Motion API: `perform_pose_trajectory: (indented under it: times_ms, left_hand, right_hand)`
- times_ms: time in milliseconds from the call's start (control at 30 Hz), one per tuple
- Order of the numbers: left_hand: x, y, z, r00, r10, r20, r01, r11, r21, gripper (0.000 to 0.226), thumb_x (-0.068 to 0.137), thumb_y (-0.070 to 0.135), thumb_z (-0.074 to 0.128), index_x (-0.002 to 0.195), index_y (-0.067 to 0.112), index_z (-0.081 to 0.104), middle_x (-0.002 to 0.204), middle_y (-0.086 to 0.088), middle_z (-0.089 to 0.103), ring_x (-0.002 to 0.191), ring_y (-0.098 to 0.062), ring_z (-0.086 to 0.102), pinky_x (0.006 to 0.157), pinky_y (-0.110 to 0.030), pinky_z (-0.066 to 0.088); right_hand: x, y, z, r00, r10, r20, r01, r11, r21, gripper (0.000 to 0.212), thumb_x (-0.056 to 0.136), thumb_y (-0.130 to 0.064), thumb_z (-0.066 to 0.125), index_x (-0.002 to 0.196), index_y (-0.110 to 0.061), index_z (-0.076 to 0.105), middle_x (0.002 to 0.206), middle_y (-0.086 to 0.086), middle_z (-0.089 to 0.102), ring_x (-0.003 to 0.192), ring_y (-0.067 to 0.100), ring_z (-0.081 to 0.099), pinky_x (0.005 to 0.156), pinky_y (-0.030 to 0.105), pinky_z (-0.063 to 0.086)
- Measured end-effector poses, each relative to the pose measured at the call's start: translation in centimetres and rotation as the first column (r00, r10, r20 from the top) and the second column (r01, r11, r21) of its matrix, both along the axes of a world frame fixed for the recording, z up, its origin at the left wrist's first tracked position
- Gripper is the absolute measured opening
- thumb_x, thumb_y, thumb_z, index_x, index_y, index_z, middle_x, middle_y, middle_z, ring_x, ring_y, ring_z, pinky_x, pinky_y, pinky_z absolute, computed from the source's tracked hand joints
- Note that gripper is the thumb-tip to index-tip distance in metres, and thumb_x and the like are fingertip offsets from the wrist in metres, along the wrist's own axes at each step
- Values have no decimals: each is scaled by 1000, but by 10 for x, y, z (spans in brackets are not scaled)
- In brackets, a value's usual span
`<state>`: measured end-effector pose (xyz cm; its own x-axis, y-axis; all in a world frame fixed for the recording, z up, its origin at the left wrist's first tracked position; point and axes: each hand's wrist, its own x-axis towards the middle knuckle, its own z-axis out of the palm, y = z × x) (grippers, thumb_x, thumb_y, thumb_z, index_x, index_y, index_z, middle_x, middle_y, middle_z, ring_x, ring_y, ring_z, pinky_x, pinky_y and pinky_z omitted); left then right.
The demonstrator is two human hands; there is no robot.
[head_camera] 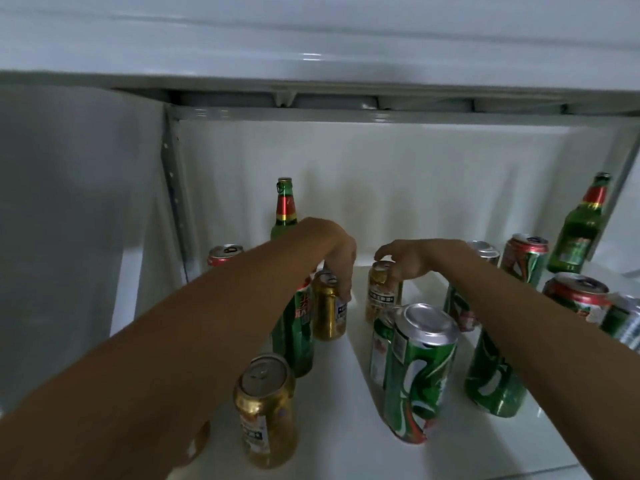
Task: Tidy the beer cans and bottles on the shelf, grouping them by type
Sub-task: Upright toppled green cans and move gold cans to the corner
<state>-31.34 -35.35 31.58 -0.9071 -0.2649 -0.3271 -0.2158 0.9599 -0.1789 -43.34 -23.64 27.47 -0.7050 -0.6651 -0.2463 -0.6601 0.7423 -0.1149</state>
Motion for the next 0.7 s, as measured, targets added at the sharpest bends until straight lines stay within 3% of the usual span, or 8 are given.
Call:
perform_pose_trajectory:
  times_ms: [100, 167, 233, 367, 533, 633, 700]
  left_hand:
    - [-4, -5, -13, 999, -27, 25, 27, 1000, -1, 69, 75, 47, 86, 132, 18, 63, 114, -5, 69, 90, -21, 67, 89, -38, 58]
    - [-5, -10, -21, 999, -43, 20, 43, 999, 6, 58, 72, 46, 88, 120, 20, 70, 114, -4, 71, 94, -23, 70, 88, -41, 60]
    - [-4, -14, -23, 998, -62, -12, 62, 997, 46, 49, 70, 42, 89, 112, 21, 73, 112, -4, 71, 93, -22, 70, 81, -37, 61]
    - [5, -20, -16, 986, -99, -133, 119, 981, 150, 46, 76, 29, 87, 117, 19, 69, 114, -5, 64, 83, -20, 67, 61, -31, 57]
    - [35, -27, 14, 888, -174, -425, 257, 955, 147, 53, 83, 25, 81, 133, 24, 63, 130, -3, 58, 110, -23, 60, 85, -36, 58]
    - [70, -31, 43, 838, -164, -521, 268, 955, 130, 55, 81, 32, 80, 134, 32, 62, 131, 1, 60, 110, -20, 59, 89, -34, 56]
    - [98, -33, 59, 826, -126, -550, 243, 959, 146, 55, 81, 34, 79, 133, 35, 61, 130, 3, 60, 110, -19, 60, 91, -36, 58]
  right_hand:
    - [-10, 3, -14, 989, -14, 150, 38, 987, -157, 70, 80, -24, 85, 141, -26, 51, 138, 1, 48, 109, 25, 56, 70, 30, 53]
    - [-11, 6, -19, 981, -9, 192, 56, 968, -243, 60, 80, -17, 86, 132, -20, 57, 128, 5, 54, 94, 20, 58, 62, 27, 51]
    - [-10, 7, -19, 976, -13, 219, 78, 954, -290, 58, 76, -15, 89, 127, -17, 61, 127, 8, 57, 94, 22, 60, 61, 26, 53]
    - [1, 7, -8, 957, -67, 283, 164, 928, -333, 55, 74, -8, 90, 123, -12, 66, 125, 9, 58, 103, 27, 60, 61, 26, 53]
    - [22, 9, 32, 983, -90, 158, 157, 856, -492, 47, 82, -12, 82, 126, -10, 67, 126, 15, 63, 105, 32, 65, 65, 33, 58]
    - [48, 16, 69, 995, -46, 89, 87, 837, -541, 54, 77, -19, 87, 127, -15, 67, 122, 11, 65, 108, 29, 66, 84, 39, 63]
    - [71, 21, 90, 998, -1, 62, 36, 828, -559, 59, 72, -26, 92, 125, -18, 68, 120, 8, 66, 108, 26, 67, 87, 39, 64]
